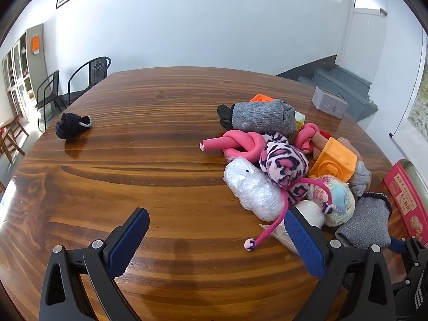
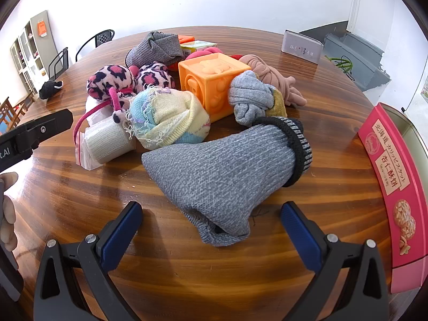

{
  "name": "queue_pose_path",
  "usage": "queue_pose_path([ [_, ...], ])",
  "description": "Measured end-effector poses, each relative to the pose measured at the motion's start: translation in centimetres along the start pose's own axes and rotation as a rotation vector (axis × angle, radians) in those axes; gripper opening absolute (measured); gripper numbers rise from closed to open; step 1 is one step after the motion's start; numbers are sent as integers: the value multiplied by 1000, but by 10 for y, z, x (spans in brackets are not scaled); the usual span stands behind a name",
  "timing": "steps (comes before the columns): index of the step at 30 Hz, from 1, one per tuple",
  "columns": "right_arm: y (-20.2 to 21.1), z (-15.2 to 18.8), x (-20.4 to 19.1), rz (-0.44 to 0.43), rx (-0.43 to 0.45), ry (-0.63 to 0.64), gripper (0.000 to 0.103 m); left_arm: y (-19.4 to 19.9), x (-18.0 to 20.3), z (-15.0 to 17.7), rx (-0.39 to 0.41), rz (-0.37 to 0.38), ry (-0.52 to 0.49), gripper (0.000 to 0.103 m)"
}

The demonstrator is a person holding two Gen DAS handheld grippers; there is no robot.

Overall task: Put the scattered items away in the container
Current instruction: 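Grasp the grey knit sock with the right gripper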

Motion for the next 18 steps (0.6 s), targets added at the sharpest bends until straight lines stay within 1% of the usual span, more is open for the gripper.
queue_pose_path([
  [4,0,0,0,0,0,0,103,-4,-2,1,-22,14,19,102],
  [9,0,0,0,0,0,0,103,-5,-1,2,-11,-12,8,102],
  [13,-2,-3,-2,24,-5,-32,103,-6,-3,2,-22,-14,13,102],
  [18,1,-4,0,24,-5,-35,103,-9,-2,2,-34,-17,9,102],
])
Point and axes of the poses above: each gripper's, at about its wrist camera, not at the fingertips, and y roughly against the way its jaws point, x to its right, z to its underside, the point moved 1 cm from there along -y, roughly the way its jaws point, and after that the axes turned 14 degrees about y, right-handed, at the moved point
